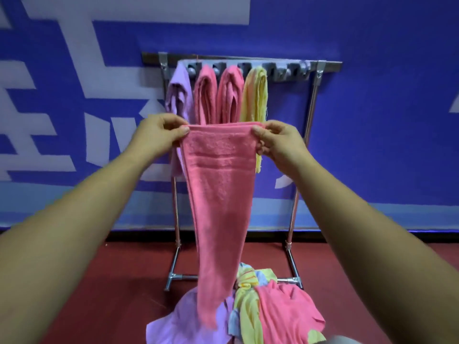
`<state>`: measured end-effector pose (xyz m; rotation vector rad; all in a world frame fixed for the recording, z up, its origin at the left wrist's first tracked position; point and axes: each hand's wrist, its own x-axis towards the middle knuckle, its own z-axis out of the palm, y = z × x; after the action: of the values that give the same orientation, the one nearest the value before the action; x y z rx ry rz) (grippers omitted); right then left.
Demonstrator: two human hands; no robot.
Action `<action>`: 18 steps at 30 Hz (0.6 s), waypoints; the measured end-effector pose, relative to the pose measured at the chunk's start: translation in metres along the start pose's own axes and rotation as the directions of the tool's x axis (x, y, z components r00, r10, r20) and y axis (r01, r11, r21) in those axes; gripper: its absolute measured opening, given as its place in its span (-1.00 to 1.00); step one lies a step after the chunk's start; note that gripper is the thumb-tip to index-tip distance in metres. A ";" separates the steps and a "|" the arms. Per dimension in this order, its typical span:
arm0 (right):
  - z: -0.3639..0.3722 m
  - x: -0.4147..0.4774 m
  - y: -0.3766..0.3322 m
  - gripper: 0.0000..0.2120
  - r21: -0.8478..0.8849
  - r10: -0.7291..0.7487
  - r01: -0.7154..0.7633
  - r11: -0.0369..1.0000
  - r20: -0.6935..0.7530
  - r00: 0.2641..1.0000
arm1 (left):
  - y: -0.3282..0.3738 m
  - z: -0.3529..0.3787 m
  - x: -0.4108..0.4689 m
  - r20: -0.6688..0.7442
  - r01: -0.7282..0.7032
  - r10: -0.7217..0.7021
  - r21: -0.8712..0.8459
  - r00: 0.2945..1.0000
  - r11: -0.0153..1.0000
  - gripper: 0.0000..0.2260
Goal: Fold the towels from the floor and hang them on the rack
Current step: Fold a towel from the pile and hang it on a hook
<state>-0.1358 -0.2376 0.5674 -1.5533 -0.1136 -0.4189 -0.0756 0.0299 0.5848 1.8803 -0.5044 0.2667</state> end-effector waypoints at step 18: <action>-0.032 -0.009 -0.085 -0.94 -0.098 0.076 -0.077 0.992 -0.010 0.997 | 0.081 -0.015 0.002 0.108 -0.123 0.089 0.373 0.990 0.920 -0.88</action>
<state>-0.1780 -0.2646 0.6440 -1.6479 -0.0284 -0.3735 -0.1104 0.0198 0.6590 2.2526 -0.6531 0.3747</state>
